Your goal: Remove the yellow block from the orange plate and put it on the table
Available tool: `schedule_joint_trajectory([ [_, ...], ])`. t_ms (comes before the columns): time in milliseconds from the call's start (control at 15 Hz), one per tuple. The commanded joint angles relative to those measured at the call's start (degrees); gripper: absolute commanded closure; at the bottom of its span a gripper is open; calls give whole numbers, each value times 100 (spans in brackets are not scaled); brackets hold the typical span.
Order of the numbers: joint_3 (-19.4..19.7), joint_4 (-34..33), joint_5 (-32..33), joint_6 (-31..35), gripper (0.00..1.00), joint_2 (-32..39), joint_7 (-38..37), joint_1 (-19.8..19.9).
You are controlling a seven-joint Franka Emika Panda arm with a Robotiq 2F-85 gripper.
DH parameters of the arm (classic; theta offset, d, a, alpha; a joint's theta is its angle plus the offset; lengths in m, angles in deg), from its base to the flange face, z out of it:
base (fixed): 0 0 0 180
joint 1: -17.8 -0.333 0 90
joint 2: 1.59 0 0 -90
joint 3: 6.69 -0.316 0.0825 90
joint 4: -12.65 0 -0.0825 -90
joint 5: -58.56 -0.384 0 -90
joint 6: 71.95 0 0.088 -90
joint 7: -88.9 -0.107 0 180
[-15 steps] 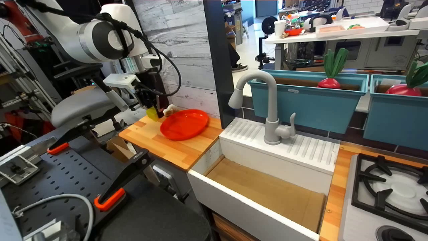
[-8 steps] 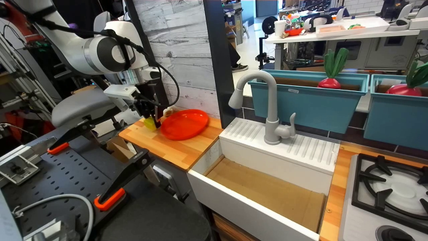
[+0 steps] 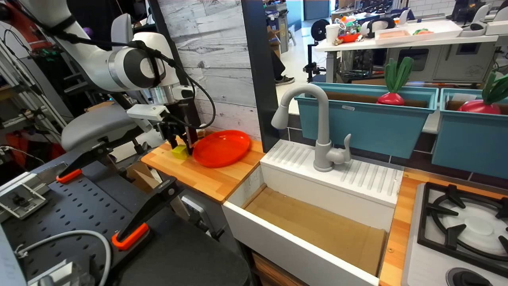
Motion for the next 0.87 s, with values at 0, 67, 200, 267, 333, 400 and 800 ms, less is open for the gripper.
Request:
schedule_joint_trajectory([
  [0, -4, -48, 176, -62, 0, -35, -131, -36],
  [67, -6, 99, 195, 54, 0, -156, -134, -48],
  [200, -30, 366, 216, 249, 0, -400, -127, -54],
  [267, -55, 603, 202, 457, 0, -615, -125, -51],
  [333, -67, 787, 199, 643, 0, -780, -115, -56],
  [400, -83, 1038, 193, 848, 0, -1005, -101, -57],
  [800, -73, 1249, 195, 793, 0, -1306, -78, -38],
])
